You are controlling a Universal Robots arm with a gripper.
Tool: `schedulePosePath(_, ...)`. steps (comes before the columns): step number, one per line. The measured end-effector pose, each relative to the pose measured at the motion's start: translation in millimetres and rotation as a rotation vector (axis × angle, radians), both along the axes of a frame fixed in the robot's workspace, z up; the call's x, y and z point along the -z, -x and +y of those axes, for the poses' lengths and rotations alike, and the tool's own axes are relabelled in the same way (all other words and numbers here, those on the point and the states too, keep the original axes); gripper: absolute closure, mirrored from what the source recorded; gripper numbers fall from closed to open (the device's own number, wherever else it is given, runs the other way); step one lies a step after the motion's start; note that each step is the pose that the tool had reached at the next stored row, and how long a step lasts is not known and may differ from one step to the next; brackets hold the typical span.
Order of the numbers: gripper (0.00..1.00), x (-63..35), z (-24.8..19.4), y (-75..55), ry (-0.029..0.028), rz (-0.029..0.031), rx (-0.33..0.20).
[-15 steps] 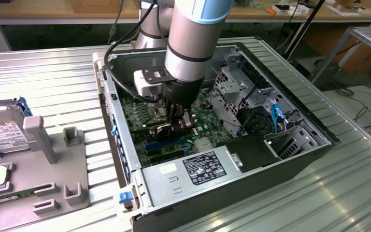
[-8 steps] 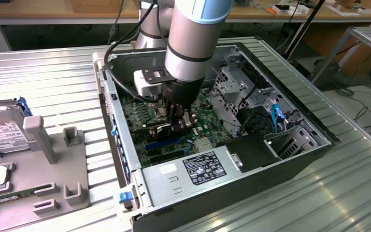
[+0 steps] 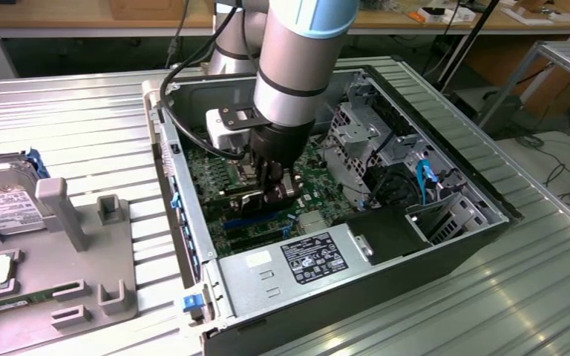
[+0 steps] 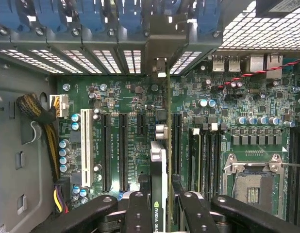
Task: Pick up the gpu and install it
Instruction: 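Insert the gpu into the slot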
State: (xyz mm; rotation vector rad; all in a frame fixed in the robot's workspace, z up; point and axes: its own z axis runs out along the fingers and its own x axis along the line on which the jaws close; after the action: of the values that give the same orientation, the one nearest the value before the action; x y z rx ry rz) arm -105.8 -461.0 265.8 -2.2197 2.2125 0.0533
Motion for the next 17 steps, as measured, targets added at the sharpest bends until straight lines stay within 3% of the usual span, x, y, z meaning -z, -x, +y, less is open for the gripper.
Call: schedulePosePath(17,0.73,4.9,-1.1,9.1,0.0019,-0.0041,0.001)
